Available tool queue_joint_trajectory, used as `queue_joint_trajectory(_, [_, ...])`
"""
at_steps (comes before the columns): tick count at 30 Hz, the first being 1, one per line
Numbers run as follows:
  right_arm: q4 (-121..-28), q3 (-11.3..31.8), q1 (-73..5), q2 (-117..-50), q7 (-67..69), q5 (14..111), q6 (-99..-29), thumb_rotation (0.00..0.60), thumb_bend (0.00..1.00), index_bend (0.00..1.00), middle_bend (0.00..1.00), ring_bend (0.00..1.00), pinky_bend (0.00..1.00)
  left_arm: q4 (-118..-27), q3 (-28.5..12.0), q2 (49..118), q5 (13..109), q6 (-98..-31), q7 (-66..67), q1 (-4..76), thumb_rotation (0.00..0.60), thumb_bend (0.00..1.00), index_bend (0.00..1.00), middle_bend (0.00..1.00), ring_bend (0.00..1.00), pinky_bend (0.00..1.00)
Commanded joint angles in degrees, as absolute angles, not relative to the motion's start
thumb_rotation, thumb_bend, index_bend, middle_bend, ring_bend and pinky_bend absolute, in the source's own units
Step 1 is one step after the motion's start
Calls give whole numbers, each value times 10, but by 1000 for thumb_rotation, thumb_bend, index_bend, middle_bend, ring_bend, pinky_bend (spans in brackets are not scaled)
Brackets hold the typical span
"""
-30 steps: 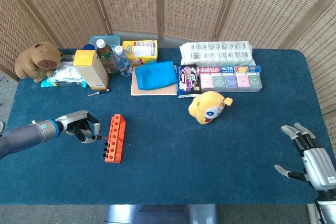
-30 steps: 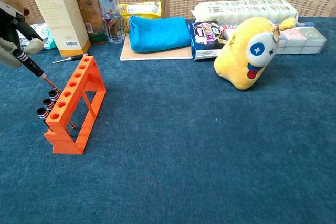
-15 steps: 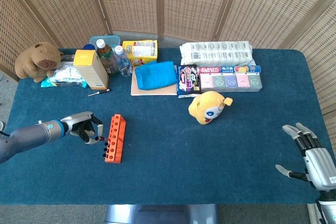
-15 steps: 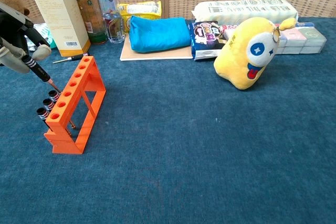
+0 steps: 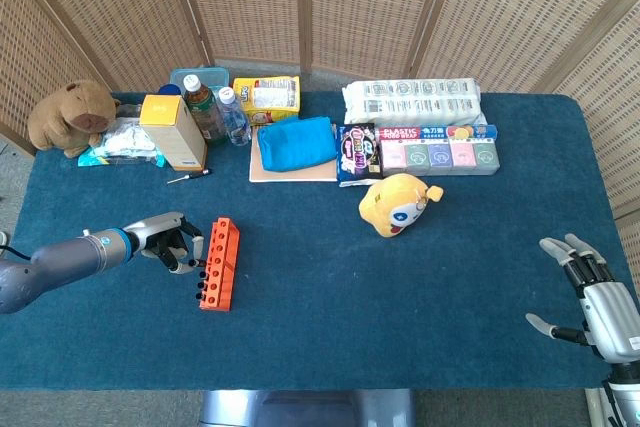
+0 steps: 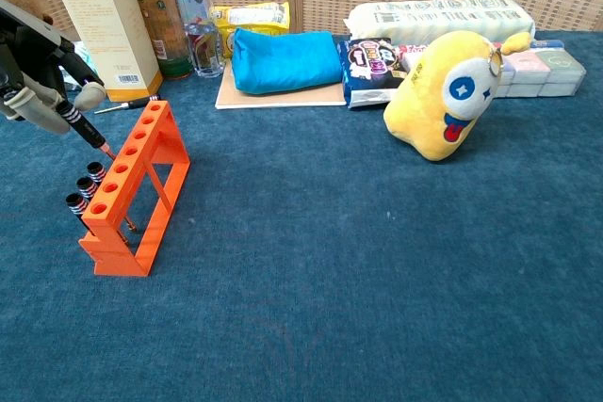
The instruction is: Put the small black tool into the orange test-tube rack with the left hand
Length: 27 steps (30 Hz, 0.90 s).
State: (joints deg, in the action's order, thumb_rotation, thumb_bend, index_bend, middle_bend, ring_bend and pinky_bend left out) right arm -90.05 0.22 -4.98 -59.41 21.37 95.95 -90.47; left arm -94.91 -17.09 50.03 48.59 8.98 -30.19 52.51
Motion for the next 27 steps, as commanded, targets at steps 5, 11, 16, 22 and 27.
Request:
queue_joint_trajectory(5, [-900, 2, -49, -593, 216, 961, -906, 594, 0, 107, 157, 48, 63, -955, -158, 494, 486, 88, -305, 536, 600, 398, 643, 1000, 1000, 1000])
queue_joint_trajectory(11, [-901, 2, -49, -592, 216, 961, -907, 595, 0, 107, 157, 48, 63, -950, -143, 503, 486, 83, -310, 548, 600, 397, 642, 1000, 1000, 1000])
queue_joint_trajectory(16, [-901, 2, -49, -592, 218, 960, -906, 594, 0, 107, 157, 49, 63, -944, -127, 509, 486, 76, -314, 561, 600, 397, 643, 1000, 1000, 1000])
queue_joint_trajectory(22, [-901, 2, -49, -591, 219, 960, -907, 593, 0, 107, 157, 49, 63, -944, -114, 512, 486, 68, -318, 571, 600, 397, 642, 1000, 1000, 1000])
queue_joint_trajectory(27, [-901, 2, -49, -590, 221, 960, -907, 595, 0, 107, 157, 48, 64, -945, -110, 513, 484, 60, -320, 573, 600, 398, 643, 1000, 1000, 1000])
